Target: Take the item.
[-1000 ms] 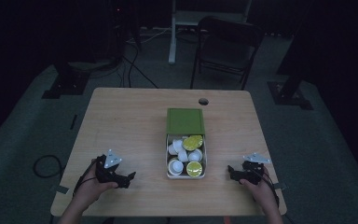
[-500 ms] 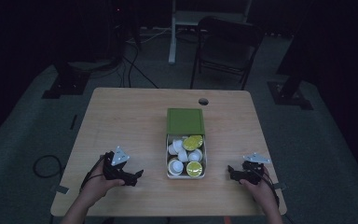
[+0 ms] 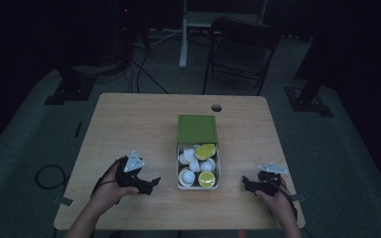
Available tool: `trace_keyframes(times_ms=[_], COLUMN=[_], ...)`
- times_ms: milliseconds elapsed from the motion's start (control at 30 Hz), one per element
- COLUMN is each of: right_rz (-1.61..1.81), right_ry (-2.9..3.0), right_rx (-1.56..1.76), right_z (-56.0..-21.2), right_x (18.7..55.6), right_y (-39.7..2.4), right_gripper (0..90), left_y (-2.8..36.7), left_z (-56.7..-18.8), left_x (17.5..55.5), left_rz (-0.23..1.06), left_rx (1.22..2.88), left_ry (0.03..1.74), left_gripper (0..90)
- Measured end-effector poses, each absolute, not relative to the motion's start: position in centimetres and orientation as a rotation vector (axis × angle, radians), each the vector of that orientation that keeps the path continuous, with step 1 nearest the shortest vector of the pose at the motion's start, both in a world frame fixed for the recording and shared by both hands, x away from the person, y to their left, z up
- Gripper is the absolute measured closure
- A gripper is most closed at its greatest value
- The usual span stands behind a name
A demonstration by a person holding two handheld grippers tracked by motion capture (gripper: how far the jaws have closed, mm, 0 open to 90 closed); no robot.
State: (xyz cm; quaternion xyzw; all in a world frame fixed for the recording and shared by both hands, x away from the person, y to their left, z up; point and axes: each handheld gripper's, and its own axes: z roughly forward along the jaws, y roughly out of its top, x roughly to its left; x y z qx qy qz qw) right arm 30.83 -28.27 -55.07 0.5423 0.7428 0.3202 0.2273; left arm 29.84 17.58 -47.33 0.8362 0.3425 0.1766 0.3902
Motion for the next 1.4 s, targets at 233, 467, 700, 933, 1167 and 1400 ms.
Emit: trace_keyframes(times_ms=[233,467,700,933,1167,1400], right_rz=[0.882,0.882,0.882,0.883,0.883,0.882], right_ry=[2.047,2.047,2.046,2.046,2.046,2.046], right_rx=[1.494,1.494,1.495,1.495,1.495,1.495], right_z=[-55.1,-55.1,-55.1,-55.1,-55.1,-55.1], right_x=[30.8,30.8,30.8,30.8,30.8,30.8], right_y=[-28.3,-28.3,-28.3,-28.3,-28.3,-28.3], right_gripper=[11.5,11.5,11.5,11.5,11.5,11.5], left_y=[16.3,15.0,13.8,12.7,11.2,9.2], left_z=[-46.0,-45.1,-44.3,-43.5,-43.0,-42.5], left_x=[30.2,30.3,30.5,31.1,31.4,31.8], left_rz=[0.447,0.430,0.430,0.414,0.428,0.429], left_rx=[2.118,2.101,2.089,2.067,2.099,2.115], left_ry=[0.822,0.783,0.747,0.723,0.671,0.616], left_gripper=[2.1,2.1,2.4,4.5,11.2,14.9])
